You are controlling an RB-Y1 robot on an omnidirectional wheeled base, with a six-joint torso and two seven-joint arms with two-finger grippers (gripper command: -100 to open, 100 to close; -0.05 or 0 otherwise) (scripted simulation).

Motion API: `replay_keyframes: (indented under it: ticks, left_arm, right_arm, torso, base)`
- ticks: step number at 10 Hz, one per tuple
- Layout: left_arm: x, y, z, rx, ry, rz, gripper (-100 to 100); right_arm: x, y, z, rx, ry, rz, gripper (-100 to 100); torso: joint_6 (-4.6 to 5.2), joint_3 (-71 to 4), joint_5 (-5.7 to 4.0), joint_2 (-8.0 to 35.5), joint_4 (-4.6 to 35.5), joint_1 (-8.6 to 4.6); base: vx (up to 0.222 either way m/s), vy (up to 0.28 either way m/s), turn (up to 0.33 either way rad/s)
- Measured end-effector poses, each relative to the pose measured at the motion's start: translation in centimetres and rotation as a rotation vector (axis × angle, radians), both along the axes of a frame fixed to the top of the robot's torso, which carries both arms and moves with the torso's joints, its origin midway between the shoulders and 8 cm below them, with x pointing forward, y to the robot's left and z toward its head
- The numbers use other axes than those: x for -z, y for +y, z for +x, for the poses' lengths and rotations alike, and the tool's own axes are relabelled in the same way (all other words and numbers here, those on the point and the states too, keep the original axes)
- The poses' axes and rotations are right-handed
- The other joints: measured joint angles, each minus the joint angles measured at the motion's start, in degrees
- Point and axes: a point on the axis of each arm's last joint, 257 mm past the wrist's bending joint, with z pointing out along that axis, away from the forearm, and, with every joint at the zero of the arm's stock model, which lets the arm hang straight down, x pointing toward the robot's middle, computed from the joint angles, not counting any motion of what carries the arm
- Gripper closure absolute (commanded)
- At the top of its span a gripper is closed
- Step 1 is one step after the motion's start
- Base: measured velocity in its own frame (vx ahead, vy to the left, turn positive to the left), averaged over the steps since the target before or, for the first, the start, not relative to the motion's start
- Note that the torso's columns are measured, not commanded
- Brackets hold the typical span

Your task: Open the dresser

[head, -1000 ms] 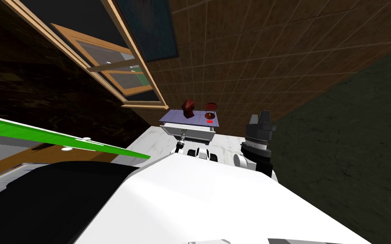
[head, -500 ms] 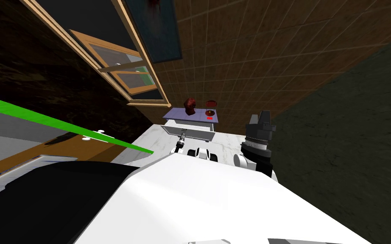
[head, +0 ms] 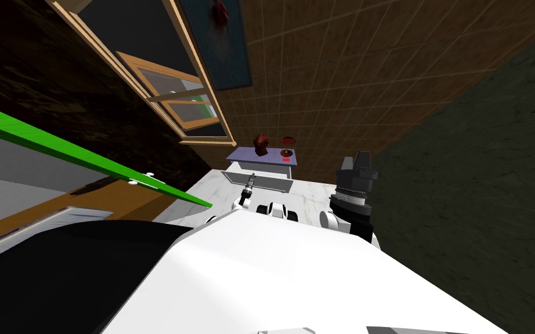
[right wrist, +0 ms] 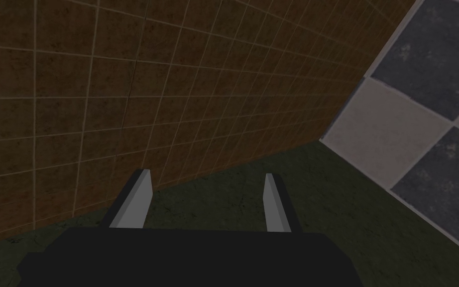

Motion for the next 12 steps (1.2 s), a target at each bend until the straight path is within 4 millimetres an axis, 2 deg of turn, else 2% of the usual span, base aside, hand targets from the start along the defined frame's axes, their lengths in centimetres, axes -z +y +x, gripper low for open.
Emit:
replay_keyframes:
  ticks: [6, 7, 12]
  left_arm:
    - [-2.6, 1.2, 5.2, 0.002, 0.016, -0.008, -100]
    - [-2.3, 1.3, 5.2, 0.000, 0.024, -0.009, 0]
    - [-1.7, 1.4, 4.9, -0.003, 0.040, -0.011, 0]
  right_arm:
    - [0.0, 0.0, 0.0, 0.000, 0.000, 0.000, 0]
    - [0.0, 0.0, 0.0, 0.000, 0.000, 0.000, 0]
    - [0.0, 0.0, 0.0, 0.000, 0.000, 0.000, 0]
  torso:
    - [-0.10, 0.3, -0.21, 0.6, 0.4, -0.18]
    - [-0.07, 0.3, -0.17, 0.4, 0.3, -0.17]
    - [-0.02, 0.1, -0.01, 0.2, 0.1, -0.03]
  base:
    - [-0.085, -0.020, 0.005]
    - [-0.008, -0.001, 0.002]
    - [0.000, 0.000, 0.000]
